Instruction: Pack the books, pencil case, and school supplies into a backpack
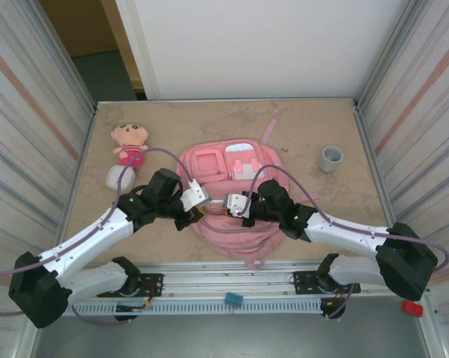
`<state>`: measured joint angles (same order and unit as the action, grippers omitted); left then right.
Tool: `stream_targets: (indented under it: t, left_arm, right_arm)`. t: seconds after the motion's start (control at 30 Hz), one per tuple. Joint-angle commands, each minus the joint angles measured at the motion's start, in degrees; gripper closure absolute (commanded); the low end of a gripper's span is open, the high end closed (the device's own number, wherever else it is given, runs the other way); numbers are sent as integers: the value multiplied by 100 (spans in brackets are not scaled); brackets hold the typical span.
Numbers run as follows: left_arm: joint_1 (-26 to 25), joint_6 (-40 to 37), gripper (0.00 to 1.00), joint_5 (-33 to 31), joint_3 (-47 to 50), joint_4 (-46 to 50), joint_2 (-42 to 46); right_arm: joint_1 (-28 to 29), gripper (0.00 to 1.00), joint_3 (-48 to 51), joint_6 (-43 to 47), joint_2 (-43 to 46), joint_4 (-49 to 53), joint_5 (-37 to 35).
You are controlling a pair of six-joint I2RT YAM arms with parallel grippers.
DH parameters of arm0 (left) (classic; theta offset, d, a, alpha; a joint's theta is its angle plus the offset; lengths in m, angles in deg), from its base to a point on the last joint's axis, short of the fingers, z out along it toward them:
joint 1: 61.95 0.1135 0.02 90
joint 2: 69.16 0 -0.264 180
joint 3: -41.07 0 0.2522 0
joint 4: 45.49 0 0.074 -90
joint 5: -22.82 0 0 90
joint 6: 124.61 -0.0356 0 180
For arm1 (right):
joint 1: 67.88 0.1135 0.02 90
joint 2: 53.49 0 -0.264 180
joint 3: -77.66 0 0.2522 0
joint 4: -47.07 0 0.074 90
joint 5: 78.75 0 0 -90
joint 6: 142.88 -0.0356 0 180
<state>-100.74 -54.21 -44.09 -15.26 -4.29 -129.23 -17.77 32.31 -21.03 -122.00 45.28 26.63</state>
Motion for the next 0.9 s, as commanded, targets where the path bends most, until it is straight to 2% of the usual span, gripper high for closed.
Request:
stream_targets:
  t: [0.0, 0.3, 0.4, 0.47, 0.6, 0.7, 0.87]
  left_arm:
    - [-244, 80, 95, 941, 50, -57, 86]
    - [-885, 753, 93, 1230, -97, -1050, -473]
    - [-963, 797, 85, 915, -140, -1133, -553]
    - [-959, 654, 71, 680, -153, -1021, -474]
    - [-963, -230, 43, 79, -144, -590, 42]
    - [-963, -1277, 35, -346, -56, -426, 491]
    - [-951, -2583, 29, -999, 100, -771, 539]
  right_arm:
    - [-127, 100, 84, -247, -14, -391, -244]
    - [-25, 100, -68, -241, -360, -713, -106]
    - [-75, 100, 14, -242, -213, -688, -4]
    - [-174, 100, 119, -190, -17, -574, 166]
    - [-599, 100, -4, 370, 378, 666, 1091]
    - [-881, 100, -202, 897, 503, 1504, 1596]
    - [-1225, 100, -376, 1523, 614, 2209, 2136]
